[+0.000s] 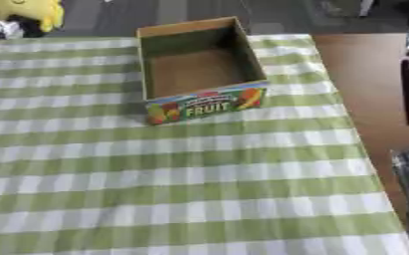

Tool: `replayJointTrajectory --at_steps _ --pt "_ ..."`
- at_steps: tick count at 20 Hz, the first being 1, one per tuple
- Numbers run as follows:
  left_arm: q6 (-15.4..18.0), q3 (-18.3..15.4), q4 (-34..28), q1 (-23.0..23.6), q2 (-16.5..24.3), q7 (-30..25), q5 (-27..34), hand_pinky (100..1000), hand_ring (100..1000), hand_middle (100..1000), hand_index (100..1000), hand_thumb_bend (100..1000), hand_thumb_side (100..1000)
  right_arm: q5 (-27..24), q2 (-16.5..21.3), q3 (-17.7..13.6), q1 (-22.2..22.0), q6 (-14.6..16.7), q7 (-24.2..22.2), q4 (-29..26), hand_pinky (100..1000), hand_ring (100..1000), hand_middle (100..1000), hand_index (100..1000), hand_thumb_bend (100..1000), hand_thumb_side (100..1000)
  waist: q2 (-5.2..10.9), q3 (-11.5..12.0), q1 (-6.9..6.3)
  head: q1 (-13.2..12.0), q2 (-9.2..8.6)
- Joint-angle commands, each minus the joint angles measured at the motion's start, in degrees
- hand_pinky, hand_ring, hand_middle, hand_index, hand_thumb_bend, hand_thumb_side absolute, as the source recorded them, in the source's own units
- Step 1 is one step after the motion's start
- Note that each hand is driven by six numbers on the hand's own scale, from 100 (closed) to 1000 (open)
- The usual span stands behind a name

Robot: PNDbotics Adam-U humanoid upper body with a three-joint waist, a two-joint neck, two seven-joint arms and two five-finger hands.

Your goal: Pick up objects on the table and place them in the box.

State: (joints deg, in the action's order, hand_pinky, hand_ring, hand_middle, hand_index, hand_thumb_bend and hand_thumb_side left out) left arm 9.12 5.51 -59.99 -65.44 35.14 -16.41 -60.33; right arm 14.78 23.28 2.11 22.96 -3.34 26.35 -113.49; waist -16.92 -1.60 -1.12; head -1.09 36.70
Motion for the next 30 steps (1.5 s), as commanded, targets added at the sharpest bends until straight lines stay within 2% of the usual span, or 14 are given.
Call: replayJointTrajectory --at_steps 1,8,18,28,30 --pt "-1.63 0.58 -1.77 -2.44 -1.51 0.48 0.72 620 554 414 486 100 331 -0.28 0.31 -0.47 0.66 0.17 -0.30 -1.10 797 860 629 864 100 926 1.50 -0.20 -0.10 0.06 0.44" --pt "-5.21 1.53 -1.86 -3.85 -6.44 2.93 1.48 605 537 400 472 100 345 -0.48 0.07 -0.27 1.10 0.50 -0.48 -1.10 797 860 629 864 100 922 1.39 -0.92 -0.37 -0.21 0.76" --pt "-10.58 2.82 2.78 -5.75 -15.84 9.13 -0.05 592 525 390 461 100 347 -0.98 -0.57 0.25 2.02 0.87 -0.96 -1.10 797 860 627 864 100 918 0.71 -2.25 -0.47 -2.06 -0.82" --pt "-10.90 3.62 9.74 -5.93 -19.81 13.74 -7.09 596 540 405 487 100 342 -1.34 -1.02 0.58 2.89 1.12 -1.24 -1.10 797 861 626 865 100 910 -0.44 -3.29 -0.80 -2.74 -1.66" --pt "-11.22 3.26 11.27 -6.05 -20.50 14.95 -8.16 592 539 404 489 100 363 -1.43 -1.16 0.68 3.12 1.15 -1.34 -1.10 797 861 625 864 100 909 -0.72 -3.54 -0.82 -2.95 -1.76"
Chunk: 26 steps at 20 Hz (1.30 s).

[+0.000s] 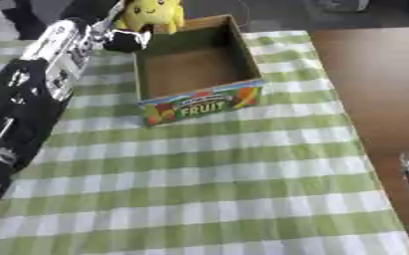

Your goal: Pick up objects on the table and place them in the box.

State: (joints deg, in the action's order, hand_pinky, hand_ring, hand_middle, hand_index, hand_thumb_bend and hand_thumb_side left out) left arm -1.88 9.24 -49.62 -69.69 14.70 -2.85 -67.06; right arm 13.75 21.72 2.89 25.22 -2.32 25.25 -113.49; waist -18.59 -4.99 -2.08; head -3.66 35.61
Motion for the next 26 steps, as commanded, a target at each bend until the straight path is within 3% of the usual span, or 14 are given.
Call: replayJointTrajectory --at_steps 1,5,17,23,26 --pt "-0.38 -0.61 1.59 -1.88 -0.35 2.05 -1.91 589 539 405 499 100 394 -0.44 0.33 -0.06 0.97 0.13 -0.27 -1.10 797 861 625 864 100 909 0.84 -0.26 0.12 -0.44 -0.71" --pt "-0.68 -1.29 3.80 -2.33 -1.17 4.13 -3.05 589 538 402 503 100 442 -0.53 0.25 0.13 1.51 0.24 -0.44 -1.10 797 862 625 864 100 907 0.34 -0.73 -0.11 -0.68 -0.97" --pt "-0.11 -2.87 6.84 -3.25 -3.29 11.80 -6.46 599 554 419 534 100 452 -0.93 -0.31 0.74 3.55 0.68 -1.08 -1.10 797 862 623 864 100 903 -1.57 -3.29 -0.67 -3.33 -3.21" --pt "-0.52 -2.74 7.68 -3.06 -4.00 13.57 -13.41 639 612 487 660 100 454 -1.13 -0.60 0.89 4.15 0.82 -1.27 -1.10 797 862 623 864 100 902 -1.97 -3.70 -0.68 -3.65 -3.30" --pt "-1.05 -3.02 7.77 -3.00 -4.11 13.27 -15.39 687 706 597 821 100 471 -1.17 -0.68 0.93 4.21 0.83 -1.32 -1.10 797 862 622 863 100 901 -2.00 -3.70 -0.71 -3.60 -3.35"
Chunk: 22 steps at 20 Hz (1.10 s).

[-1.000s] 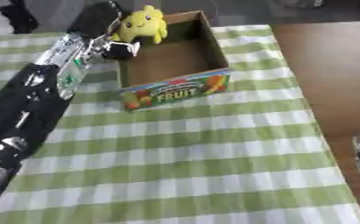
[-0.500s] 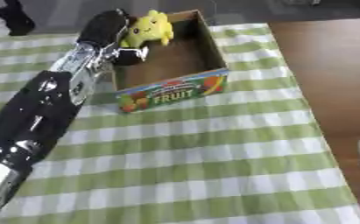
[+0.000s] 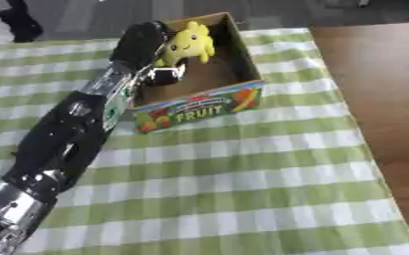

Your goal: Pick up objects on the table and place them in the box.

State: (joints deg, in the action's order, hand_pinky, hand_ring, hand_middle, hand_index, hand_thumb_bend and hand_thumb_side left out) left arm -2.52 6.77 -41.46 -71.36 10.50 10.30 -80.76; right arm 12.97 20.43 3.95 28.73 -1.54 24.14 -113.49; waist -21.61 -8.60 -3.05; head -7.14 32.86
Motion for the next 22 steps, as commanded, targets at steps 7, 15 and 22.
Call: replayJointTrajectory --at_steps 7,15,22 --pt "-1.50 -0.59 -2.00 -1.43 0.10 1.18 -2.37 758 793 756 992 268 647 -0.48 0.48 -0.07 0.64 -0.07 -0.22 -1.10 797 862 621 862 100 897 1.14 -0.09 0.24 -0.02 -0.63" --pt "-1.06 -0.01 -4.54 -0.89 0.18 3.43 1.59 746 776 733 957 275 662 -0.62 0.45 -0.19 0.36 -0.03 -0.11 -1.10 796 863 622 862 100 895 1.59 0.00 0.37 0.23 -0.64" --pt "-2.76 0.11 -14.57 0.94 1.92 7.69 16.46 656 636 549 779 100 639 -0.48 0.58 -0.61 -0.34 -0.18 0.32 -1.10 796 863 622 862 100 895 2.27 1.03 0.82 1.37 0.13"
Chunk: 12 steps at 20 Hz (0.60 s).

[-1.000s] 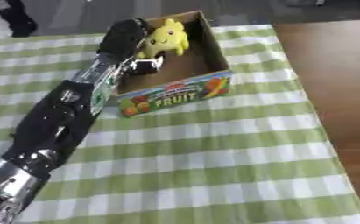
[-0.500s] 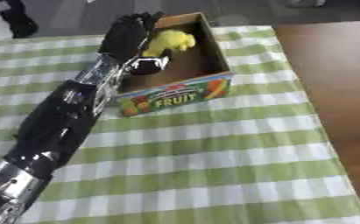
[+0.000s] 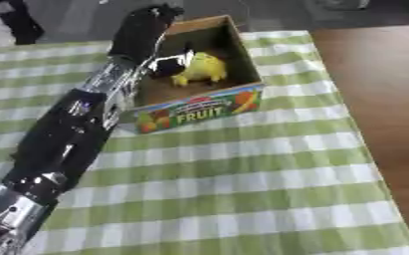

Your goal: Pick up objects on the table and place them in the box.

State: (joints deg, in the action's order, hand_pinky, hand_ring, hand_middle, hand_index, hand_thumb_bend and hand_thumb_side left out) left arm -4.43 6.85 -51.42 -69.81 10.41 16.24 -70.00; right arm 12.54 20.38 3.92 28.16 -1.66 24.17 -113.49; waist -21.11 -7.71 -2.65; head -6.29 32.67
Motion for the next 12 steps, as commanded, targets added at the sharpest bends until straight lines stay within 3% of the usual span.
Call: replayJointTrajectory --at_steps 1,8,12 --pt "-1.60 -0.06 -6.61 -0.17 2.54 2.46 9.42 641 613 524 761 100 644 -0.01 0.67 -0.67 0.07 -0.09 0.38 -1.10 796 863 623 862 100 895 1.93 0.40 0.50 0.80 0.50" --pt "-7.33 0.81 -20.13 3.74 7.44 2.60 32.88 572 522 432 692 100 672 0.26 0.89 -1.32 -0.78 -0.19 1.10 -1.10 795 862 624 862 100 896 3.14 2.24 1.08 2.47 1.56" --pt "-9.81 0.82 -29.47 6.46 10.76 2.46 42.95 561 516 433 689 100 675 0.40 0.96 -1.67 -1.30 -0.27 1.47 -1.10 794 862 625 862 100 895 3.94 3.31 1.47 3.22 2.33"
